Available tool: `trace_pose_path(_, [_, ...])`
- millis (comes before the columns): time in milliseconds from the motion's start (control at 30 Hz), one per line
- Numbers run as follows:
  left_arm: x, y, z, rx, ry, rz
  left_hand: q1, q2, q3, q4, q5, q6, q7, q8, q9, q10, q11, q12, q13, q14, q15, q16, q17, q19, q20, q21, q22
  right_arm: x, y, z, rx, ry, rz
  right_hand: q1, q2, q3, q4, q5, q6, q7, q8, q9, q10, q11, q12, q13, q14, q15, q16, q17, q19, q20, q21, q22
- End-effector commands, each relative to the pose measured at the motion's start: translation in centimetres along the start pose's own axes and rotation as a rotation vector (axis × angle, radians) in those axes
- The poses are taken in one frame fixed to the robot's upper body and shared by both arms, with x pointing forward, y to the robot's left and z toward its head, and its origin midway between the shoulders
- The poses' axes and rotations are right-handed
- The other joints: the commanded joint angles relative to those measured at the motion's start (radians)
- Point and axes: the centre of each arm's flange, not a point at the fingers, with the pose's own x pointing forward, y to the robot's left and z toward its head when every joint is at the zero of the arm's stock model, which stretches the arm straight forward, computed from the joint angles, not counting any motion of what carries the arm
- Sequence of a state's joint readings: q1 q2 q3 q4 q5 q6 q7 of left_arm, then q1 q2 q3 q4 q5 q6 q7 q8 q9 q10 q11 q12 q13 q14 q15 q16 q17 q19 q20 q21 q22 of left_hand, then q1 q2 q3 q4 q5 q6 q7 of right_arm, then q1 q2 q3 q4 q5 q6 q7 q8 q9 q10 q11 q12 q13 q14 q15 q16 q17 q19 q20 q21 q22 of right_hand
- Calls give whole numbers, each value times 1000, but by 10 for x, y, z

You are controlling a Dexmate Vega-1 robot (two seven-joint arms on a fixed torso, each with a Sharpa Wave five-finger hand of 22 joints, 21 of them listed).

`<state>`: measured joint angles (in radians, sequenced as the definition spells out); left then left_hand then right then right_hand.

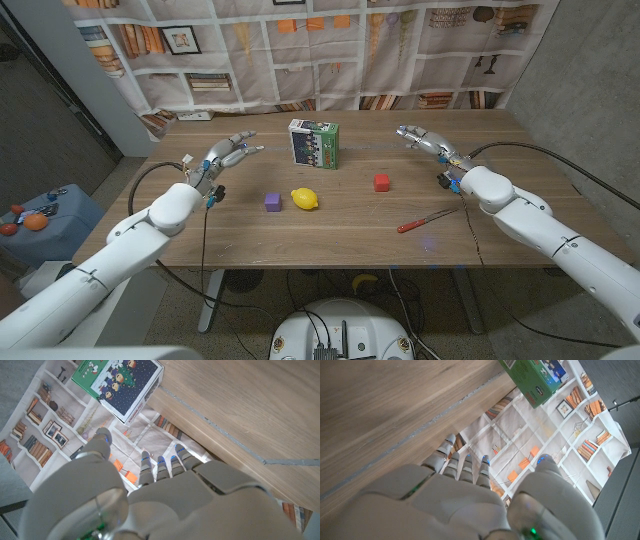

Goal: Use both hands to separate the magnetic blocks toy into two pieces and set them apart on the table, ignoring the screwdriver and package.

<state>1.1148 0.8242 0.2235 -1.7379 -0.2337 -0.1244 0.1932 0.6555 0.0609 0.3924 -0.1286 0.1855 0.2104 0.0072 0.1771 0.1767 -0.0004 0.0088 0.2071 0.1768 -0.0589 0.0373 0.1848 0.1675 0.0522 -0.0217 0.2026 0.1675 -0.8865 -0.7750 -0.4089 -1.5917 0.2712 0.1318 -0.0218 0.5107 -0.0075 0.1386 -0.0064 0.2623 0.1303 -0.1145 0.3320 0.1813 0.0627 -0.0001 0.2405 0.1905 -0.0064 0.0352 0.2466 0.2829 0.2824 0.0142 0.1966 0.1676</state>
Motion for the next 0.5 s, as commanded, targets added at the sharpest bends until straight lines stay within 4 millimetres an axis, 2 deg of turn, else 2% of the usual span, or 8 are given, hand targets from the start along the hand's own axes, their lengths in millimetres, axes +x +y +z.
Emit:
trace_pose_path(33, [19,-17,-16,-149,-61,56,-12,7,-3,0,0,0,3,1,2,4,-8,-4,0,0,-3,-2,1,9,-5,-2,2,0,0,-15,167,-31,-62,-23,11,1,14,-10,-9,1,-18,-3,14,0,-1,1,13,6,3,-2,-8,-1,-5,-1])
trace_pose_path(167, [23,-22,-23,-188,-61,63,-24,14,-6,5,-2,-7,2,-1,1,5,-9,-5,0,-2,-6,-4,1,8,-6,-4,2,0,3,-20,219,-31,-86,-49,26,-3,27,-21,-19,11,-35,-4,12,3,-9,-2,10,12,0,-5,-20,-2,-10,-1])
trace_pose_path(400, [27,-29,-31,-219,-54,72,-40,25,-10,11,-4,4,3,5,1,6,-12,-6,-1,-1,-5,-4,1,5,-4,-7,2,-1,6,-27,281,-8,-109,-70,38,-5,37,-28,-15,23,-43,-5,15,9,-13,-3,7,13,-2,-7,-28,-1,-13,-1])
trace_pose_path(500, [31,-33,-36,-283,-68,95,-45,30,-11,13,-5,6,3,5,1,9,-13,-6,-1,2,-8,-3,1,5,-3,-8,2,-1,9,-31,318,5,-123,-78,48,-5,42,-31,-12,27,-46,-5,16,11,-14,-3,6,11,-3,-7,-30,-2,-14,-1])
